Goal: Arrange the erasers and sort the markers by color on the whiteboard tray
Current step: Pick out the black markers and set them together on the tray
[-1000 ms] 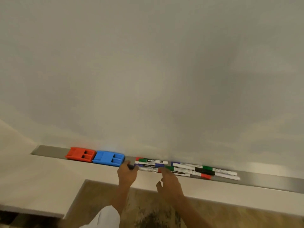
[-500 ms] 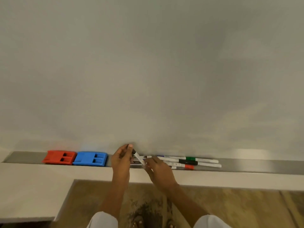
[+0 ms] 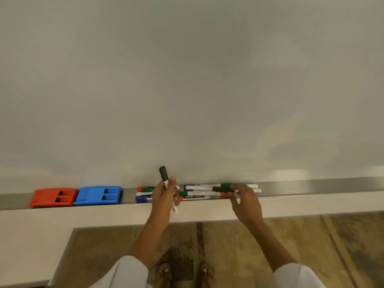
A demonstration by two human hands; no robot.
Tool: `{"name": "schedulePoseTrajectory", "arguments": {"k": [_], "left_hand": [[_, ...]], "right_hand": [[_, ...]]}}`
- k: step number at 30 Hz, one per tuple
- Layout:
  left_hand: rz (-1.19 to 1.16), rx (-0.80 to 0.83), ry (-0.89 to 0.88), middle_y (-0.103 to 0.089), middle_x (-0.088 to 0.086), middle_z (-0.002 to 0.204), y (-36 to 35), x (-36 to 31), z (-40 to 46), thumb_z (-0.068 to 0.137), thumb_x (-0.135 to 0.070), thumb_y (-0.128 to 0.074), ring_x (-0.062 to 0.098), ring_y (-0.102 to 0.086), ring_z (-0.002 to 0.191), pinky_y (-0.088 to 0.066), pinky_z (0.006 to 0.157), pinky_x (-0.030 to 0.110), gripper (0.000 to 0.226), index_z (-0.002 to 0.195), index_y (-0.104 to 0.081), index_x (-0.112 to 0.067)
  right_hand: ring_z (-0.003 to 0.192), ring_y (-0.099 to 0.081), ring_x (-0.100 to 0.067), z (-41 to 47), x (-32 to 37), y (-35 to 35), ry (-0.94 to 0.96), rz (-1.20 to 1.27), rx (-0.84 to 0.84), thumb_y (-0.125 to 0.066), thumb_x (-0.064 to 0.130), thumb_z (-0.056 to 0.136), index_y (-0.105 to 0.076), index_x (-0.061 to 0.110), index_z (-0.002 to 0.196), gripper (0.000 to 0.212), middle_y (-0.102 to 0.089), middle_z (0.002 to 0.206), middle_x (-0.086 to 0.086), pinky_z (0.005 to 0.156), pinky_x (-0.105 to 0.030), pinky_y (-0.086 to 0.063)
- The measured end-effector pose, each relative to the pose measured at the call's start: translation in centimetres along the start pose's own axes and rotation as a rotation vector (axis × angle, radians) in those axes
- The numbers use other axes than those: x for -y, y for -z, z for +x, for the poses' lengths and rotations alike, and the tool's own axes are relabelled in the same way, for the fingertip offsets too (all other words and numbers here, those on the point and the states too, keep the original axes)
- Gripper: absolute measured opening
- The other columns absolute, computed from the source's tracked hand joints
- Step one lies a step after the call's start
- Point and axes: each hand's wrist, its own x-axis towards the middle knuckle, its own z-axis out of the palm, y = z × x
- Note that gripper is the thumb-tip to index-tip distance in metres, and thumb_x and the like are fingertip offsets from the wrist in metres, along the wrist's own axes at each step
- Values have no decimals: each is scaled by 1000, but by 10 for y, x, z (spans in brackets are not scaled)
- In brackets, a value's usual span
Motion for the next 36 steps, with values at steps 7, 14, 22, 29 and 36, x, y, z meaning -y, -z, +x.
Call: {"name": "schedulePoseTrajectory", "arguments": {"k": [7, 14, 22, 29, 36], "left_hand": [[-359, 168, 316, -50, 2, 49, -9, 14, -20, 84, -35, -62, 12, -45, 38, -37, 37, 22, 28, 72, -57, -11], [-533, 330, 394, -67, 22, 123, -28, 28, -26, 83, -30, -61, 35, -65, 114, -53, 96, 44, 49, 119, -62, 3], [-418, 380, 402, -63, 17, 131, -41, 46, -28, 91, -30, -54, 31, -60, 121, -42, 106, 48, 48, 130, -55, -3], [-308, 114, 328, -77, 16, 87, -35, 44, -18, 97, -20, -50, 35, -72, 94, -58, 84, 48, 21, 96, -65, -5], [-415, 145, 332, -74, 20, 105, -30, 45, -15, 99, -16, -46, 33, -72, 98, -59, 83, 43, 20, 102, -61, -4]], "right_hand": [[112, -57, -26, 35, -52, 17, 135, -529, 248, -58, 12, 90, -55, 23, 128, 39, -64, 127, -3, 92, -43, -50], [120, -49, -25, 47, -64, 32, 329, -672, 405, -50, 6, 91, -50, 21, 131, 42, -50, 137, -3, 93, -39, -45], [80, -63, 2, -42, 39, 16, -12, 309, 169, -61, 17, 93, -63, 29, 106, 18, -65, 88, 18, 66, -10, -52], [74, -65, 8, -27, 66, -10, 113, 380, 85, -60, 27, 94, -73, 26, 96, 13, -72, 86, 19, 63, -6, -50], [115, -50, -28, 27, 27, -29, 206, -341, 300, -58, 25, 93, -56, 16, 122, 31, -57, 127, -6, 92, -42, -50]]}}
